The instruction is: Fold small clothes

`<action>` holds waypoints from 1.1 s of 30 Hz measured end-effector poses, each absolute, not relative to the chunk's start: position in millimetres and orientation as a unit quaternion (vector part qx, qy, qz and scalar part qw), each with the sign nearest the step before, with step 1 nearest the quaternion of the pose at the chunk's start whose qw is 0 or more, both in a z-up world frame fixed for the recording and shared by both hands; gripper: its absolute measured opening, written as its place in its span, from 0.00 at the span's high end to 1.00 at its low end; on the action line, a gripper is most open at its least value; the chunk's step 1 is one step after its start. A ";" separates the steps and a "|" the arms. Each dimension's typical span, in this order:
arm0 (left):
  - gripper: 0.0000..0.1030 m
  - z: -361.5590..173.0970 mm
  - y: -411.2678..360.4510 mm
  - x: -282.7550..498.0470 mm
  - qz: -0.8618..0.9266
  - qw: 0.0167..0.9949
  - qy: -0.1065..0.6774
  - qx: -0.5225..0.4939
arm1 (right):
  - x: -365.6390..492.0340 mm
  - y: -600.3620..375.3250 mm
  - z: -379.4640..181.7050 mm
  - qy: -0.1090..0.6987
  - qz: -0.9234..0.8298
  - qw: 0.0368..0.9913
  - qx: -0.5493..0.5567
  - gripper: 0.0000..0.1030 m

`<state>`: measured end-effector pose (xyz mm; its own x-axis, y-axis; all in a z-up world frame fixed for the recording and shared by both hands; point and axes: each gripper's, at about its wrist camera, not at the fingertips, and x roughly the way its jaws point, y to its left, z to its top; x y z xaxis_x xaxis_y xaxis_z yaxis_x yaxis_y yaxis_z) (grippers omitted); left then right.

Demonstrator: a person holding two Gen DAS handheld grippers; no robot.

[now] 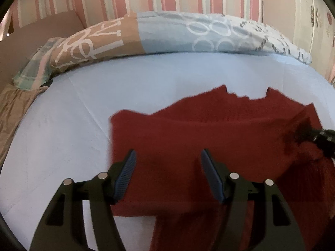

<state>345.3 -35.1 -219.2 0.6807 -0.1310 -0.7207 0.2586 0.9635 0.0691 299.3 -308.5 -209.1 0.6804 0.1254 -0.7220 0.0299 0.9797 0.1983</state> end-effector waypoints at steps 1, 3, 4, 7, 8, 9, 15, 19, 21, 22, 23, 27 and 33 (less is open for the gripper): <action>0.37 -216.4 -34.5 345.1 -0.107 0.914 0.382 0.080 | 293.4 -322.6 -198.4 0.376 0.014 0.922 0.095 0.87; 0.37 -208.0 -35.3 345.3 -0.109 0.918 0.374 0.076 | 284.5 -342.7 -185.9 0.348 -0.007 0.934 0.085 0.87; 0.37 -205.1 -36.2 345.5 -0.109 0.919 0.371 0.075 | 280.0 -357.3 -182.7 0.341 -0.026 0.936 0.079 0.87; 0.37 -200.7 -41.5 347.4 -0.111 0.922 0.365 0.072 | 279.0 -394.2 -204.0 0.377 -0.039 0.918 0.116 0.87; 0.37 -201.5 -42.6 348.5 -0.111 0.921 0.367 0.070 | 279.2 -399.6 -212.1 0.388 -0.038 0.913 0.123 0.87; 0.37 -203.0 -44.0 349.6 -0.112 0.920 0.370 0.068 | 279.5 -406.0 -227.0 0.408 -0.034 0.903 0.132 0.86; 0.37 -211.2 -57.7 345.9 -0.120 0.915 0.375 0.088 | 255.3 -418.8 -222.6 0.419 -0.037 0.896 0.141 0.25; 0.37 -213.2 -67.5 347.2 -0.125 0.914 0.373 0.102 | 240.6 -398.8 -192.4 0.375 -0.082 0.920 0.080 0.19; 0.37 -219.4 -72.8 352.2 -0.123 0.910 0.382 0.104 | 258.3 -374.6 -192.5 0.385 -0.066 0.919 0.048 0.19; 0.37 -222.7 -74.2 355.2 -0.125 0.909 0.385 0.098 | 271.3 -361.3 -198.1 0.396 -0.052 0.916 0.039 0.19; 0.37 -226.5 -75.1 358.3 -0.124 0.907 0.391 0.096 | 277.6 -357.3 -203.3 0.403 -0.048 0.913 0.036 0.21; 0.37 -241.0 -73.8 366.8 -0.117 0.897 0.414 0.100 | 299.3 -354.2 -231.6 0.453 -0.058 0.889 0.037 0.24; 0.36 -253.6 -62.4 366.3 -0.122 0.893 0.423 0.097 | 272.9 -390.3 -249.1 0.461 -0.078 0.882 0.065 0.28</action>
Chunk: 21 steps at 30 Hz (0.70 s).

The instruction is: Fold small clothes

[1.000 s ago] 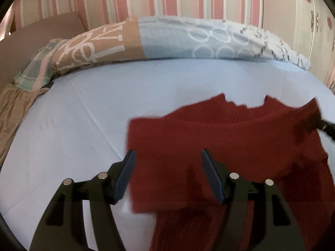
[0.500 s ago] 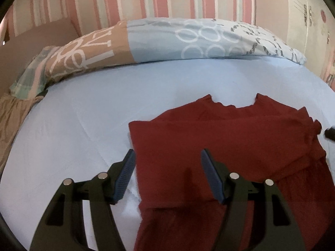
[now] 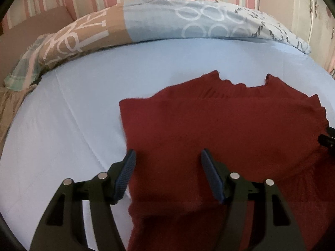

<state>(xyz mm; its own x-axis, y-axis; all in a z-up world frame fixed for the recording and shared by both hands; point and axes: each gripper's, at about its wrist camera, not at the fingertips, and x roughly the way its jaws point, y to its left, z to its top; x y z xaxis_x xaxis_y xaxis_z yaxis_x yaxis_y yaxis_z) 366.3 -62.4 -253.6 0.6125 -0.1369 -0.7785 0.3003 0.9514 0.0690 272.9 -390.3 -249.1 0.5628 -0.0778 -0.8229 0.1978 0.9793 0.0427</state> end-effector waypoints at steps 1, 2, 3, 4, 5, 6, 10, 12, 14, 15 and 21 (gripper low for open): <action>0.36 -253.9 -61.0 365.9 -0.124 0.892 0.424 0.094 | 269.5 -395.8 -249.4 0.464 -0.076 0.880 0.074 0.26; 0.36 -252.0 -59.4 364.7 -0.127 0.891 0.425 0.092 | 266.3 -398.9 -247.2 0.464 -0.070 0.879 0.084 0.27; 0.37 -248.5 -58.7 362.2 -0.130 0.892 0.423 0.093 | 262.6 -396.8 -241.7 0.460 -0.072 0.881 0.080 0.27; 0.37 -245.3 -58.6 359.1 -0.132 0.893 0.419 0.095 | 257.9 -389.6 -231.4 0.444 -0.071 0.891 0.067 0.27; 0.37 -240.6 -59.1 353.1 -0.137 0.896 0.411 0.100 | 255.6 -384.0 -226.1 0.434 -0.071 0.896 0.061 0.27; 0.36 -238.7 -60.4 347.6 -0.142 0.896 0.407 0.105 | 254.5 -376.2 -221.3 0.425 -0.073 0.901 0.054 0.24; 0.36 -249.3 -64.1 342.6 -0.137 0.891 0.418 0.112 | 266.3 -355.3 -236.1 0.438 -0.075 0.895 0.042 0.21; 0.36 -254.0 -61.1 342.6 -0.134 0.890 0.422 0.104 | 271.4 -352.7 -247.6 0.450 -0.077 0.889 0.033 0.22; 0.34 -254.1 -59.1 342.9 -0.136 0.890 0.422 0.102 | 270.1 -353.2 -254.8 0.454 -0.072 0.888 0.026 0.21; 0.33 -254.5 -58.8 343.4 -0.137 0.890 0.422 0.103 | 268.4 -354.7 -255.3 0.453 -0.070 0.888 0.027 0.21; 0.29 -259.5 -57.0 343.5 -0.132 0.892 0.420 0.102 | 266.7 -356.1 -259.8 0.446 -0.066 0.892 0.030 0.20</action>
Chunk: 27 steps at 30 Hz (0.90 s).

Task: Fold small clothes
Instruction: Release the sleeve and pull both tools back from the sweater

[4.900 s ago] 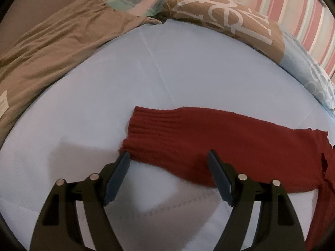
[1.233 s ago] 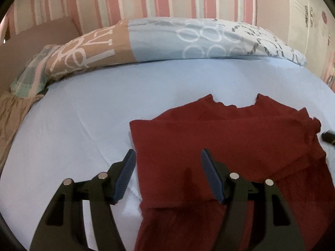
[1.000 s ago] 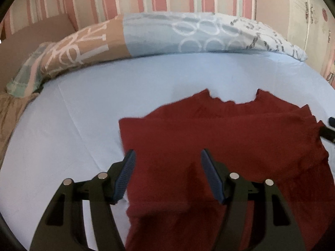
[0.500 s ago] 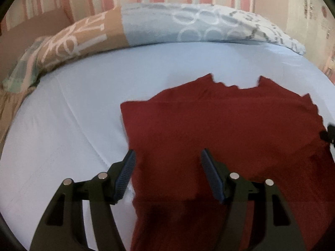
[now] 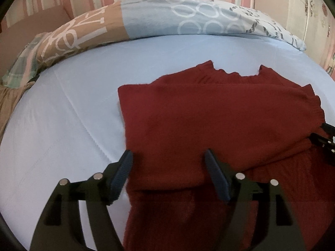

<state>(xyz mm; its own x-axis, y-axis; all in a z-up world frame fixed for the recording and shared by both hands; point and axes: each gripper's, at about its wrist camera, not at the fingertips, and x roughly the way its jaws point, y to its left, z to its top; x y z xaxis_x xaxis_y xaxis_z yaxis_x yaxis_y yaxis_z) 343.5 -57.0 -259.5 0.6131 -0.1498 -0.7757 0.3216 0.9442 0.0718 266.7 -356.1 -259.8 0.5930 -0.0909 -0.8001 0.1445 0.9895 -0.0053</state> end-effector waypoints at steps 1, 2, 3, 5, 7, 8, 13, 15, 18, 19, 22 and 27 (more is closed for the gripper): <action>0.29 -259.6 -57.2 343.6 -0.132 0.892 0.420 0.104 | 266.9 -355.6 -260.3 0.446 -0.066 0.892 0.029 0.20; 0.26 -259.8 -57.6 343.8 -0.128 0.893 0.419 0.105 | 267.3 -355.5 -260.7 0.446 -0.067 0.892 0.029 0.20; 0.22 -260.4 -57.3 344.6 -0.124 0.893 0.420 0.106 | 267.3 -355.5 -260.7 0.447 -0.066 0.892 0.029 0.19; 0.14 -261.6 -52.8 347.8 -0.115 0.893 0.423 0.097 | 267.6 -355.1 -260.5 0.446 -0.066 0.892 0.028 0.19; 0.08 -262.6 -48.2 349.9 -0.109 0.894 0.426 0.087 | 267.8 -355.2 -260.4 0.447 -0.066 0.892 0.029 0.18; 0.06 -263.5 -46.1 350.2 -0.108 0.894 0.426 0.082 | 267.7 -355.0 -260.5 0.447 -0.066 0.892 0.028 0.18; 0.02 -264.8 -46.4 348.8 -0.100 0.896 0.424 0.086 | 269.2 -353.0 -261.4 0.447 -0.065 0.892 0.026 0.14; 0.02 -264.9 -46.0 349.0 -0.101 0.896 0.424 0.086 | 269.2 -353.0 -261.7 0.446 -0.064 0.892 0.026 0.12; 0.02 -263.0 -44.9 347.5 -0.100 0.896 0.424 0.087 | 266.6 -352.5 -260.1 0.447 -0.059 0.892 0.031 0.06; 0.02 -261.7 -45.4 346.0 -0.098 0.896 0.423 0.092 | 264.8 -352.1 -258.7 0.450 -0.055 0.891 0.035 0.04; 0.02 -252.4 -49.3 329.9 -0.094 0.900 0.407 0.123 | 249.5 -347.1 -249.9 0.444 -0.039 0.894 0.040 0.03; 0.02 -239.8 -48.4 293.8 -0.109 0.901 0.397 0.135 | 226.7 -337.5 -238.6 0.445 -0.030 0.894 0.044 0.03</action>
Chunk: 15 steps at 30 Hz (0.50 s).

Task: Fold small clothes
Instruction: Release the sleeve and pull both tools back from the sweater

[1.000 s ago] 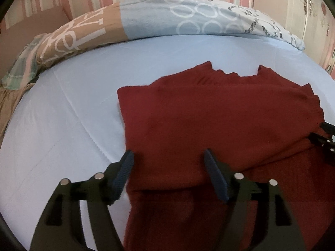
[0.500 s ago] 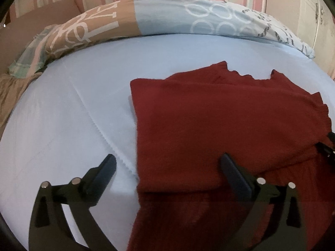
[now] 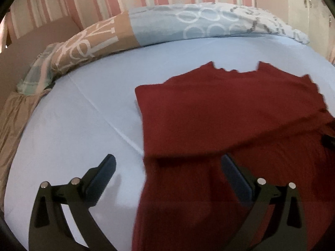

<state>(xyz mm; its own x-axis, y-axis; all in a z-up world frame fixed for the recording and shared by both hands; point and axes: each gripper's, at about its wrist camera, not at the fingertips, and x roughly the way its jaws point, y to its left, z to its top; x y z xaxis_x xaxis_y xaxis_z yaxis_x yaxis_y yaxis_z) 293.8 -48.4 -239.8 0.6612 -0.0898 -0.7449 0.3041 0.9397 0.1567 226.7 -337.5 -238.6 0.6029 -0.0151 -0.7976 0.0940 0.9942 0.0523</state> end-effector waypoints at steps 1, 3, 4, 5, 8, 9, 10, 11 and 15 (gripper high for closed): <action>0.02 -236.4 -46.4 283.9 -0.121 0.901 0.396 0.130 | 221.6 -335.3 -235.3 0.442 -0.031 0.896 0.042 0.03; 0.02 -230.7 -43.8 269.6 -0.128 0.902 0.394 0.126 | 207.2 -329.0 -225.7 0.429 -0.037 0.902 0.034 0.03; 0.02 -226.7 -39.9 259.5 -0.133 0.901 0.396 0.117 | 200.9 -326.1 -221.4 0.423 -0.040 0.905 0.029 0.03; 0.02 -224.0 -38.2 253.4 -0.137 0.900 0.399 0.109 | 193.0 -322.2 -215.9 0.418 -0.042 0.907 0.025 0.03; 0.02 -215.5 -28.0 233.6 -0.148 0.896 0.412 0.075 | 176.1 -312.1 -203.6 0.414 -0.042 0.909 0.018 0.03; 0.02 -213.4 -26.5 226.5 -0.146 0.894 0.416 0.077 | 171.2 -308.8 -200.1 0.413 -0.042 0.910 0.015 0.03; 0.02 -211.7 -25.6 220.4 -0.142 0.892 0.420 0.082 | 163.3 -303.9 -195.4 0.412 -0.041 0.910 0.008 0.03; 0.02 -209.7 -24.1 212.0 -0.131 0.891 0.424 0.090 | 156.4 -300.3 -191.5 0.410 -0.042 0.911 0.003 0.03; 0.02 -201.6 -15.9 177.3 -0.106 0.898 0.412 0.109 | 128.2 -290.1 -181.4 0.402 -0.038 0.915 -0.009 0.03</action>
